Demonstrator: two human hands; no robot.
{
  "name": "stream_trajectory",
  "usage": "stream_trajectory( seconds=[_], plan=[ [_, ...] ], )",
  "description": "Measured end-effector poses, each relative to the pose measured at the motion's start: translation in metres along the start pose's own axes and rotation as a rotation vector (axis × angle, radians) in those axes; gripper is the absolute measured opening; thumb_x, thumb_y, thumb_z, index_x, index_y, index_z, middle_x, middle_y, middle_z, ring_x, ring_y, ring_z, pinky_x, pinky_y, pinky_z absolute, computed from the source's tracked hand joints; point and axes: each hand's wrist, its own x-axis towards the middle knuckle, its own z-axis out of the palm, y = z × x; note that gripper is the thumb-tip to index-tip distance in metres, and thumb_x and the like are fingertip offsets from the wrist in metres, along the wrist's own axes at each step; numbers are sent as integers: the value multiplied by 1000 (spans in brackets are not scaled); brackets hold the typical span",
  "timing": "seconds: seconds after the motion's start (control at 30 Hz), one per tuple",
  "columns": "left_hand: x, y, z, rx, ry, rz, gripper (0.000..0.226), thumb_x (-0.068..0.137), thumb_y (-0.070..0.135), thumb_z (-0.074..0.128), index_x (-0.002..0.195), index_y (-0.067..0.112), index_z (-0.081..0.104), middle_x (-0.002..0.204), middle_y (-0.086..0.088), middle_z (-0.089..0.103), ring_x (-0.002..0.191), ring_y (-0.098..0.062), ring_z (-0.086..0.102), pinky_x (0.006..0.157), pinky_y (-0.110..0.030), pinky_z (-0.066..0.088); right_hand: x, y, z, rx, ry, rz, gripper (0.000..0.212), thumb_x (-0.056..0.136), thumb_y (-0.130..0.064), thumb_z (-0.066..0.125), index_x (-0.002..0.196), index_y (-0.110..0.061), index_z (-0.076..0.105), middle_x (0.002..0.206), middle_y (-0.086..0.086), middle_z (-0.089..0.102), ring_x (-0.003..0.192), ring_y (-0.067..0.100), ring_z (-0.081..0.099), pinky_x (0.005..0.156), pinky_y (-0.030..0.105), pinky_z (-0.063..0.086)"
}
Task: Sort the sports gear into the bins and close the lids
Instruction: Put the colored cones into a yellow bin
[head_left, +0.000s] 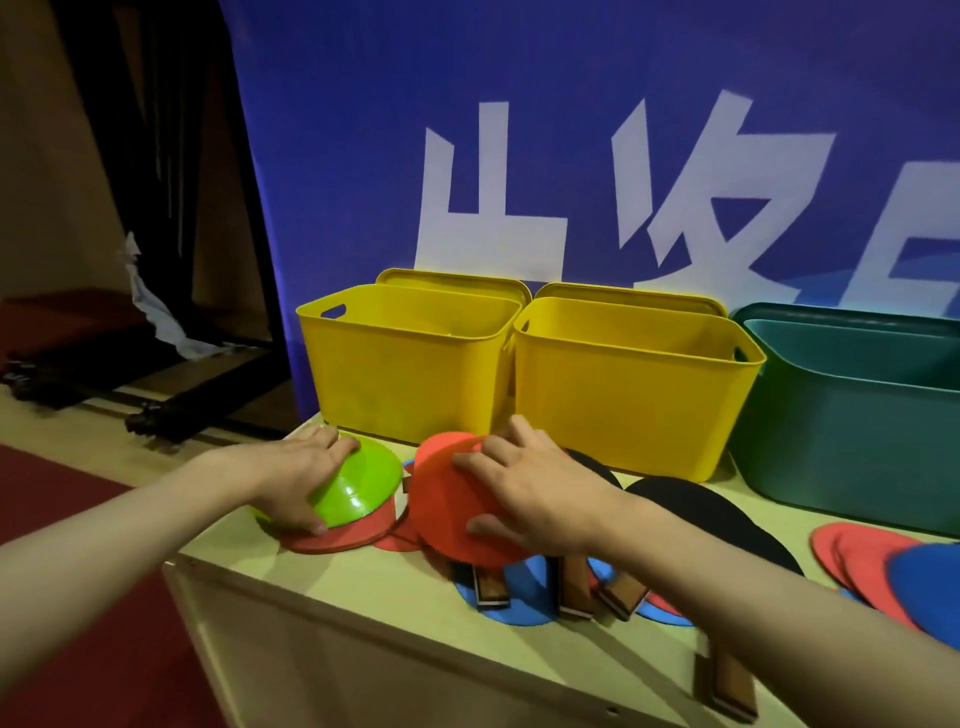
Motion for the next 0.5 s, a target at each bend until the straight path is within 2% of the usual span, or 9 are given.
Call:
stream_trajectory(
  seconds=[0.13,0.23,0.4,0.5],
  plan=[
    [-5,11,-17,41,85,59,119,78,63,76,161,20,2,149,-4,24,141,-22,24,112,-28,32,-19,22,-24,40,60,86,77,96,-69,47,154,-20,36,127,3,54,109,23,36,93,47,46],
    [-7,15,-36,92,139,98,114,78,67,72,160,26,6,150,-2,22,141,-21,23,113,-30,35,-34,49,-57,19,194,158,75,94,-69,48,152,-21,41,126,0,57,108,21,39,95,42,45],
    [-20,11,-76,144,241,98,112,75,77,67,158,34,5,145,1,25,136,-19,31,107,-29,41,-21,128,-113,21,426,433,64,97,-58,51,147,-18,47,129,9,58,117,30,42,103,43,35],
    [-28,11,-104,127,314,113,114,69,90,59,156,35,8,141,3,30,138,-21,34,111,-34,40,-1,181,-117,-2,443,563,59,101,-53,52,146,-15,47,133,15,57,122,36,40,104,48,35]
  ],
)
